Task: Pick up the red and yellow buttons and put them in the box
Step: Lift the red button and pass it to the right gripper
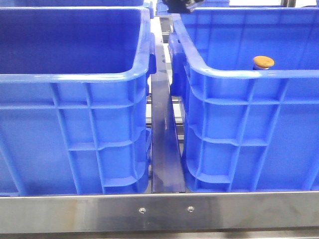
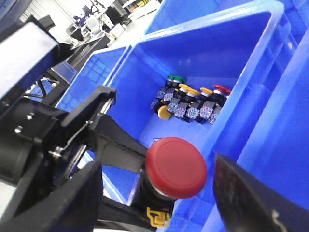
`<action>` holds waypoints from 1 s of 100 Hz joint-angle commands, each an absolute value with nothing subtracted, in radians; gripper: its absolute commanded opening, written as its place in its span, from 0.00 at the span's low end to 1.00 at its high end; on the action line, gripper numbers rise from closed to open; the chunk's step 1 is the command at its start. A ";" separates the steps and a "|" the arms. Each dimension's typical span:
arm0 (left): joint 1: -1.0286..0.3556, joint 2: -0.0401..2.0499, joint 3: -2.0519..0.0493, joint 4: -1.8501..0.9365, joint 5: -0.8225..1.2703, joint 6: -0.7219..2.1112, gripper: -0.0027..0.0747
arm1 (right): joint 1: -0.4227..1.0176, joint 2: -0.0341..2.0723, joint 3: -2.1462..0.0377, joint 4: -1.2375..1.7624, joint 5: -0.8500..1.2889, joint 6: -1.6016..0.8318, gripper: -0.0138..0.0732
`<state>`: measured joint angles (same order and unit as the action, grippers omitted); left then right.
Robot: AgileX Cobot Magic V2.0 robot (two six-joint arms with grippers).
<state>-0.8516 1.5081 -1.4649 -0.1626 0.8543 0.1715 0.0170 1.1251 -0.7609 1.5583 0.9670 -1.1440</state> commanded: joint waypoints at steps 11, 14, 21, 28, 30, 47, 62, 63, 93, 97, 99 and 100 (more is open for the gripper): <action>-0.861 1.462 -1.491 -0.190 0.807 0.172 0.13 | 0.015 1.100 -0.786 1.611 0.973 -1.148 0.74; -0.861 1.462 -1.491 -0.190 0.807 0.172 0.13 | 0.015 1.101 -0.786 1.609 0.966 -1.148 0.74; -0.861 1.462 -1.491 -0.190 0.807 0.173 0.13 | 0.016 1.108 -0.786 1.609 0.962 -1.148 0.74; -0.861 1.462 -1.491 -0.190 0.807 0.173 0.13 | 0.020 1.124 -0.786 1.610 0.969 -1.148 0.74; -0.861 1.462 -1.491 -0.190 0.807 0.173 0.13 | 0.025 1.130 -0.786 1.610 0.970 -1.148 0.74; -0.861 1.462 -1.491 -0.190 0.807 0.177 0.13 | 0.075 1.186 -0.788 1.630 0.969 -1.148 0.74; -0.861 1.462 -1.491 -0.190 0.807 0.180 0.13 | 0.084 1.207 -0.791 1.648 0.969 -1.148 0.74; -0.861 1.462 -1.491 -0.190 0.807 0.180 0.13 | 0.084 1.207 -0.791 1.650 0.969 -1.148 0.74; -0.861 1.462 -1.491 -0.190 0.809 0.180 0.13 | 0.084 1.207 -0.791 1.700 0.972 -1.150 0.45; -0.861 1.462 -1.491 -0.190 0.813 0.180 0.13 | 0.084 1.207 -0.791 1.700 0.976 -1.150 0.39; -0.861 1.462 -1.491 -0.190 0.815 0.180 0.14 | 0.084 1.207 -0.791 1.700 0.976 -1.150 0.38; -0.861 1.462 -1.491 -0.190 0.818 0.180 0.14 | 0.084 1.207 -0.791 1.700 0.976 -1.150 0.37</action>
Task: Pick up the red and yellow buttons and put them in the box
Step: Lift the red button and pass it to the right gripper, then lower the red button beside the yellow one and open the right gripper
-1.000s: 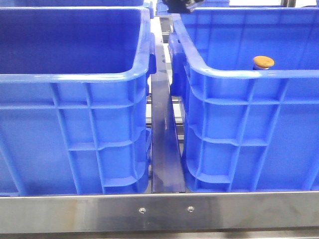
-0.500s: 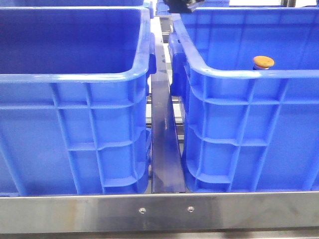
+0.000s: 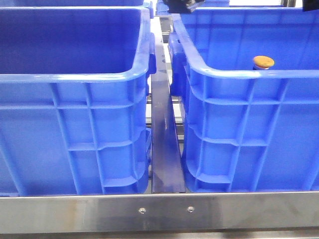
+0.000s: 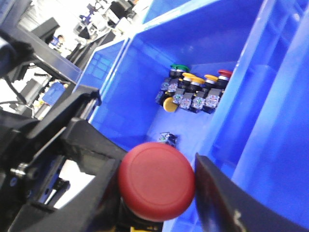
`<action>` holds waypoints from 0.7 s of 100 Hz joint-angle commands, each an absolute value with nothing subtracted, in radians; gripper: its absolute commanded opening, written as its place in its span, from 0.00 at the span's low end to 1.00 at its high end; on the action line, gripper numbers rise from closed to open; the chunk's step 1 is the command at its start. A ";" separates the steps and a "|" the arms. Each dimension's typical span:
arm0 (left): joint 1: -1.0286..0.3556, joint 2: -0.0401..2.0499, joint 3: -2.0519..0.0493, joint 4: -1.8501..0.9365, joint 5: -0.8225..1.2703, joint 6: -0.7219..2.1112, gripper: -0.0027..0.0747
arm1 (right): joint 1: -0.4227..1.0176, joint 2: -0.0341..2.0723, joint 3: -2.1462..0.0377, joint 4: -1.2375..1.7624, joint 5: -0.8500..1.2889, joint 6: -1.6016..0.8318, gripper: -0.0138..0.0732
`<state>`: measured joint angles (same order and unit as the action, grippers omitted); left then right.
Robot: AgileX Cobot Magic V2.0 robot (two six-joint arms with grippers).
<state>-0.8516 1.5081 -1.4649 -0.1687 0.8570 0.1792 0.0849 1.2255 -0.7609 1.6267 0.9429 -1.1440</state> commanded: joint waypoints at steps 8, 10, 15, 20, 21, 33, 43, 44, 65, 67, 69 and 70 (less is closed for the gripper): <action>-0.861 1.462 -1.491 -0.190 0.835 0.180 0.24 | 0.084 1.207 -0.791 1.700 0.976 -1.150 0.36; -0.861 1.462 -1.491 -0.190 0.835 0.180 0.29 | 0.084 1.207 -0.791 1.700 0.975 -1.150 0.36; -0.858 1.462 -1.491 -0.190 0.835 0.180 0.42 | 0.084 1.207 -0.792 1.702 0.970 -1.150 0.36; -0.858 1.462 -1.491 -0.183 0.835 0.180 0.56 | 0.084 1.207 -0.794 1.705 0.956 -1.151 0.36; -0.858 1.462 -1.493 -0.180 0.835 0.180 0.60 | 0.083 1.207 -0.796 1.705 0.953 -1.151 0.36; -0.858 1.462 -1.504 -0.154 0.844 0.180 0.78 | 0.083 1.207 -0.829 1.703 0.874 -1.202 0.36; -0.858 1.462 -1.508 -0.141 0.861 0.180 0.77 | 0.083 1.207 -0.867 1.703 0.764 -1.290 0.36; -0.858 1.462 -1.508 -0.140 0.861 0.180 0.77 | 0.083 1.207 -0.870 1.703 0.755 -1.297 0.36; -0.858 1.462 -1.510 -0.138 0.868 0.180 0.77 | 0.083 1.207 -0.900 1.703 0.395 -1.576 0.36; -0.858 1.462 -1.510 -0.138 0.868 0.180 0.77 | 0.083 1.207 -0.897 1.703 0.354 -1.606 0.36; -0.858 1.462 -1.510 -0.138 0.868 0.180 0.77 | 0.083 1.207 -0.896 1.703 0.314 -1.633 0.36; -0.858 1.462 -1.510 -0.138 0.868 0.180 0.77 | 0.083 1.207 -0.896 1.703 0.287 -1.649 0.36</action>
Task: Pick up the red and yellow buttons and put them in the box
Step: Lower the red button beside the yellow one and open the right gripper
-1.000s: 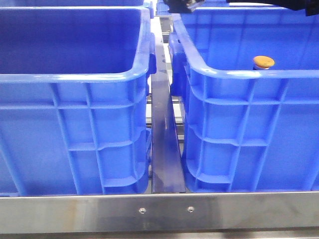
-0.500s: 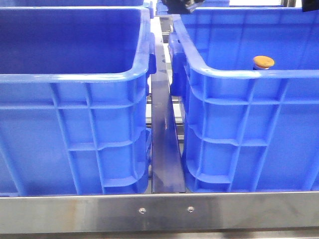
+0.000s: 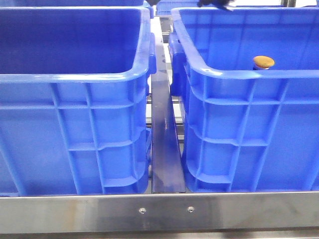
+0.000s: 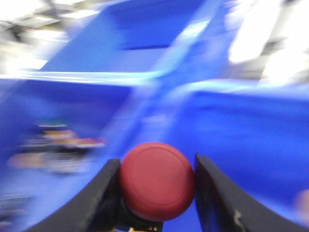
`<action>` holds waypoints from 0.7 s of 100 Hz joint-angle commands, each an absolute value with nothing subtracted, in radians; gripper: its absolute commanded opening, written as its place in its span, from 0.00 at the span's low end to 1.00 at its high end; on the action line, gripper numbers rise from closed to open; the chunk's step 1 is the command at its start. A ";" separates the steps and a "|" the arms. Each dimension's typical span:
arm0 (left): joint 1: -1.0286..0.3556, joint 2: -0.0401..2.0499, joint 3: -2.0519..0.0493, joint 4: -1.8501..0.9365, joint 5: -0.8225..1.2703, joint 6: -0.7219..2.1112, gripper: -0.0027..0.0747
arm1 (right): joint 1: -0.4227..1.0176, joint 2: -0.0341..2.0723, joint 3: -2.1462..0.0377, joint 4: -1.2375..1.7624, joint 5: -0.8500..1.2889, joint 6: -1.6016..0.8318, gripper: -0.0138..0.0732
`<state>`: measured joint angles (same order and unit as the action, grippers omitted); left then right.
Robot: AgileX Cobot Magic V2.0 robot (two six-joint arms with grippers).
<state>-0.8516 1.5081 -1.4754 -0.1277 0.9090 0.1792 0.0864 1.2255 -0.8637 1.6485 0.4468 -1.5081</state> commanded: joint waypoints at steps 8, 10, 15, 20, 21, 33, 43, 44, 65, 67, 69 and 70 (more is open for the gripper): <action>-0.858 1.462 -1.510 -0.138 0.868 0.180 0.77 | 0.083 1.209 -0.896 1.703 0.145 -1.704 0.36; -0.858 1.462 -1.510 -0.138 0.868 0.180 0.77 | 0.083 1.209 -0.896 1.703 0.107 -1.710 0.36; -0.858 1.462 -1.510 -0.138 0.868 0.180 0.77 | 0.083 1.215 -0.896 1.703 0.031 -1.722 0.36; -0.858 1.462 -1.510 -0.138 0.868 0.180 0.77 | 0.083 1.226 -0.896 1.703 -0.021 -1.733 0.36; -0.858 1.462 -1.510 -0.138 0.868 0.180 0.77 | 0.083 1.228 -0.896 1.703 -0.026 -1.736 0.36; -0.858 1.462 -1.510 -0.138 0.868 0.180 0.77 | 0.067 1.281 -0.900 1.700 -0.007 -1.802 0.36; -0.858 1.462 -1.510 -0.138 0.868 0.180 0.77 | 0.028 1.351 -0.916 1.700 0.020 -1.804 0.36; -0.858 1.462 -1.510 -0.138 0.868 0.180 0.77 | 0.025 1.355 -0.918 1.700 0.021 -1.804 0.36; -0.858 1.462 -1.510 -0.138 0.868 0.180 0.77 | -0.066 1.494 -0.984 1.700 0.112 -1.805 0.36; -0.858 1.462 -1.510 -0.138 0.868 0.180 0.77 | -0.073 1.508 -0.994 1.700 0.117 -1.805 0.36; -0.858 1.462 -1.510 -0.138 0.868 0.180 0.77 | -0.080 1.522 -1.004 1.700 0.117 -1.805 0.36; -0.858 1.462 -1.510 -0.138 0.868 0.180 0.77 | -0.082 1.526 -1.012 1.700 0.117 -1.805 0.36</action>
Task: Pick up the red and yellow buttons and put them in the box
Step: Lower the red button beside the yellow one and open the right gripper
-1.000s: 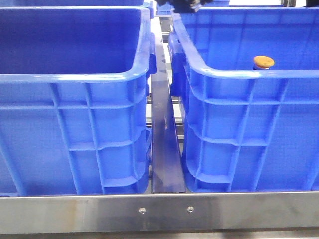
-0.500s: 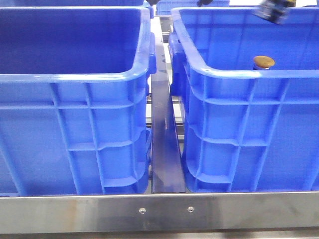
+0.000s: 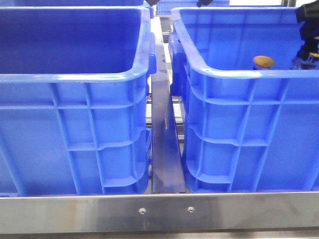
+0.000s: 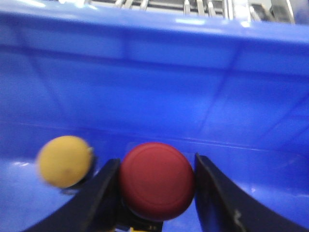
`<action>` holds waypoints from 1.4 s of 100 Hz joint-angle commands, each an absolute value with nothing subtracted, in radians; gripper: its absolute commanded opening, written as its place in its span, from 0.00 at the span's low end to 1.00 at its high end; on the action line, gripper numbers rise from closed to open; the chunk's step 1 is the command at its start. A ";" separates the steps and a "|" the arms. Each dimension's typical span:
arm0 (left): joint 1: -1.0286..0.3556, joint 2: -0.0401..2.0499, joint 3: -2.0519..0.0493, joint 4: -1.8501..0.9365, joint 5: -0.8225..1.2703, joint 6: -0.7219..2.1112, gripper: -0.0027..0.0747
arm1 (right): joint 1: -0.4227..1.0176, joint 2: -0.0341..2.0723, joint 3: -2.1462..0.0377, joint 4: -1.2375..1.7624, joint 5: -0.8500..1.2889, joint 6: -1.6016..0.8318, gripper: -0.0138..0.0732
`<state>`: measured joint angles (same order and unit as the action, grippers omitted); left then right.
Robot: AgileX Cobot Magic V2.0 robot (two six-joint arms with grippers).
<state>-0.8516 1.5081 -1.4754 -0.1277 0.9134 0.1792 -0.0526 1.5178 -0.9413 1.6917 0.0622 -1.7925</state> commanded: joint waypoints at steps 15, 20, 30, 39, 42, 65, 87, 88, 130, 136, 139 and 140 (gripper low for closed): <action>-0.858 1.462 -1.510 -0.138 0.866 0.180 0.77 | -0.114 1.615 -1.076 1.700 0.122 -1.815 0.36; -0.858 1.462 -1.510 -0.138 0.866 0.180 0.77 | -0.115 1.640 -1.093 1.700 0.131 -1.826 0.36; -0.858 1.462 -1.510 -0.138 0.866 0.180 0.77 | -0.115 1.686 -1.123 1.700 0.133 -1.866 0.36; -0.858 1.462 -1.510 -0.138 0.866 0.180 0.77 | -0.115 1.722 -1.148 1.700 0.112 -1.892 0.36; -0.858 1.462 -1.510 -0.138 0.866 0.180 0.77 | -0.115 1.729 -1.152 1.700 0.112 -1.892 0.36; -0.858 1.462 -1.510 -0.138 0.866 0.180 0.77 | -0.115 1.744 -1.152 1.700 0.112 -1.892 0.36; -0.858 1.462 -1.510 -0.138 0.864 0.180 0.77 | -0.115 1.744 -1.152 1.705 0.126 -1.892 0.54; -0.858 1.462 -1.510 -0.138 0.864 0.180 0.77 | -0.115 1.744 -1.152 1.709 0.128 -1.892 0.55; -0.858 1.462 -1.510 -0.138 0.864 0.180 0.77 | -0.115 1.714 -1.150 1.727 0.127 -1.891 0.65; -0.858 1.462 -1.510 -0.138 0.864 0.180 0.77 | -0.115 1.702 -1.149 1.729 0.127 -1.891 0.65; -0.858 1.462 -1.510 -0.138 0.864 0.180 0.77 | -0.115 1.691 -1.149 1.729 0.126 -1.891 0.65; -0.858 1.462 -1.510 -0.138 0.864 0.180 0.77 | -0.115 1.690 -1.147 1.729 0.126 -1.891 0.65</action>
<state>-0.8516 1.5076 -1.4754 -0.1277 0.9134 0.1792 -0.1095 1.7667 -1.1244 1.7153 0.1052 -1.8795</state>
